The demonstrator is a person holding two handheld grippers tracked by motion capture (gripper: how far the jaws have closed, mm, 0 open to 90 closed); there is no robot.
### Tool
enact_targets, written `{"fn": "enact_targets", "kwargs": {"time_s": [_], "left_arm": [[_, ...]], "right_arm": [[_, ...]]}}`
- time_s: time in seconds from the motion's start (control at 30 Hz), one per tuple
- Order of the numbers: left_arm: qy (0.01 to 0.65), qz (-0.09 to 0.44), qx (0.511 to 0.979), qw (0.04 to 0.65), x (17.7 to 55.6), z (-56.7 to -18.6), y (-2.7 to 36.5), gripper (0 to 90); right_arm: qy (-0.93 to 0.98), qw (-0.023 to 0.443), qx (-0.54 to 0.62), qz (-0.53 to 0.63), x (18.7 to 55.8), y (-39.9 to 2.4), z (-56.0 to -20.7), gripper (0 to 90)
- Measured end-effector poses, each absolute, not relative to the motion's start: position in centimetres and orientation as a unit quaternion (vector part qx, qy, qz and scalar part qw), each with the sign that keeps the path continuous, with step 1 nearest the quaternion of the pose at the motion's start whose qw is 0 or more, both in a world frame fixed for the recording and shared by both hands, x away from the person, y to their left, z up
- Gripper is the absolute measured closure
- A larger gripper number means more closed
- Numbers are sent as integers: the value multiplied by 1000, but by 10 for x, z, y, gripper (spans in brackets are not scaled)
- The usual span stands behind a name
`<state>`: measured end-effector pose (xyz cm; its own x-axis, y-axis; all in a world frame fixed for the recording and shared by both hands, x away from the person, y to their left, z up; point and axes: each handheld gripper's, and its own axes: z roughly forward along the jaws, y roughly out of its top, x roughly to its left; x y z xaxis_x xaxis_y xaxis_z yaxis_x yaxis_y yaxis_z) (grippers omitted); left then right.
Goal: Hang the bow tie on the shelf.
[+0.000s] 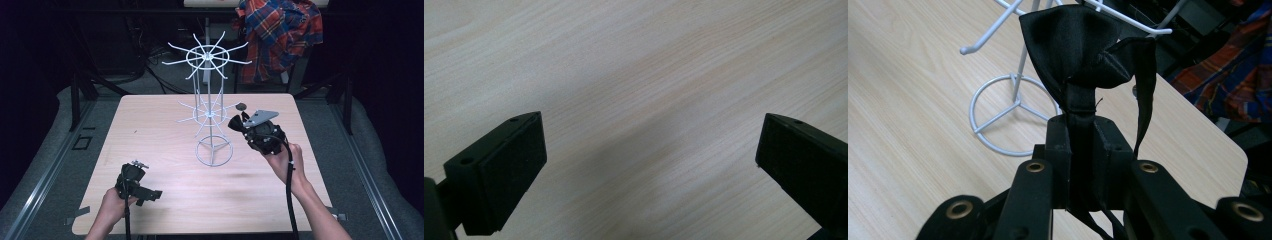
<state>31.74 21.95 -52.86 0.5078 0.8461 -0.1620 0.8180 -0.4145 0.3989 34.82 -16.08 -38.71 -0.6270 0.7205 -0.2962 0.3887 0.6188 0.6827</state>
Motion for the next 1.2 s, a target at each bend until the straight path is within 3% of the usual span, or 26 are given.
{"fn": "enact_targets", "kwargs": {"time_s": [0.4, 1.2], "left_arm": [[495, 32, 840, 219, 317, -528, 220, 0], [498, 32, 837, 224, 317, -528, 221, 0]], "right_arm": [[868, 249, 326, 279, 355, -153, -415, 785], [881, 226, 322, 262, 368, -152, -445, 780]]}}
